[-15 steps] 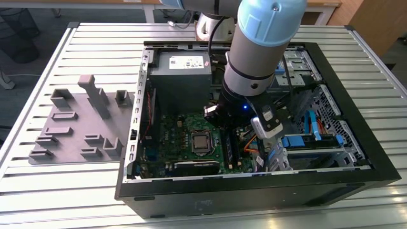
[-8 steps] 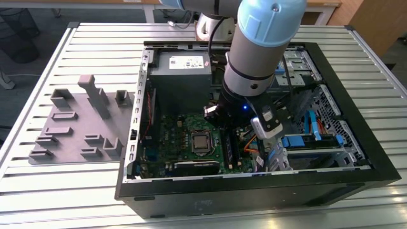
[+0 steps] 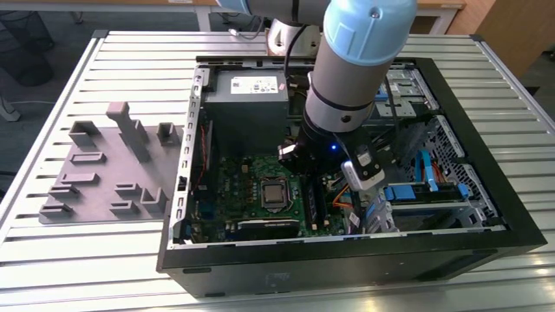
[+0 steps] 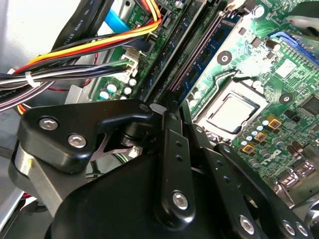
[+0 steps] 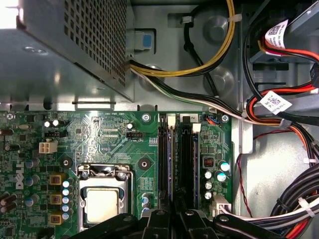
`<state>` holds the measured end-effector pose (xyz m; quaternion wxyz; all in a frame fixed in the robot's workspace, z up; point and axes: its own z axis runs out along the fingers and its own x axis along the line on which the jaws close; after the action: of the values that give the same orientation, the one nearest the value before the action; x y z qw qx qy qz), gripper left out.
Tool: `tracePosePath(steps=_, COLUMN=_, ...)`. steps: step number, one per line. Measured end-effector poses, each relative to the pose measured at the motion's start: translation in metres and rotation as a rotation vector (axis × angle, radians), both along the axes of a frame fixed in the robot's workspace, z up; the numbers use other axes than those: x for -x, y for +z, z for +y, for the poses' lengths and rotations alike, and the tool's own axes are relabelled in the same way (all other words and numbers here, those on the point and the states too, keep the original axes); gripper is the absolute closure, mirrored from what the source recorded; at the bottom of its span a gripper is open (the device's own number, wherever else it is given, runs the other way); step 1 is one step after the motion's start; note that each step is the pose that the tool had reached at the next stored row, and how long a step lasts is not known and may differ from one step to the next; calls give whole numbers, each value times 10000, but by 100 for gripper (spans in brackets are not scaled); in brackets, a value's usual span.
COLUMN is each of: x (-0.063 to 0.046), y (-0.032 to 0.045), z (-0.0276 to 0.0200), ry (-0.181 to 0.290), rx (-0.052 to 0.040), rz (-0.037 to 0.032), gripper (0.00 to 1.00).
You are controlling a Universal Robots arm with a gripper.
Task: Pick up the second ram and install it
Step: 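Insert the second ram into the second slot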
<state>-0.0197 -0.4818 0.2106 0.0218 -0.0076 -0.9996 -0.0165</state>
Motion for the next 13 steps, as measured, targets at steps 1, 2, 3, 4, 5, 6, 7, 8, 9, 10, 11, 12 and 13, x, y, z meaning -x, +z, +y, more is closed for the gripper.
tracePosePath(steps=1, x=0, y=-2, z=-2, ry=-1, rx=-3, rz=-1, gripper=86)
tracePosePath(steps=2, x=0, y=-2, z=-4, ry=0, rx=-4, rz=-1, gripper=86)
tracePosePath(steps=3, x=0, y=-2, z=-6, ry=0, rx=-4, rz=-1, gripper=86)
tracePosePath(steps=4, x=0, y=-1, z=-8, ry=0, rx=-2, rz=0, gripper=86)
tracePosePath(steps=5, x=0, y=-1, z=-8, ry=0, rx=-2, rz=0, gripper=86)
tracePosePath(steps=6, x=0, y=0, z=-9, ry=0, rx=-3, rz=0, gripper=86)
tracePosePath(steps=7, x=0, y=4, z=-9, ry=0, rx=-1, rz=0, gripper=86)
tracePosePath(steps=8, x=0, y=9, z=-9, ry=0, rx=0, rz=0, gripper=86)
tracePosePath(steps=9, x=0, y=15, z=-9, ry=0, rx=0, rz=1, gripper=86)
tracePosePath(steps=10, x=0, y=16, z=-9, ry=0, rx=-3, rz=-1, gripper=86)
tracePosePath(steps=11, x=0, y=16, z=-9, ry=0, rx=-5, rz=-2, gripper=86)
tracePosePath(steps=12, x=0, y=16, z=-9, ry=0, rx=-5, rz=-1, gripper=86)
tracePosePath(steps=13, x=0, y=16, z=-9, ry=-8, rx=-5, rz=-1, gripper=86)
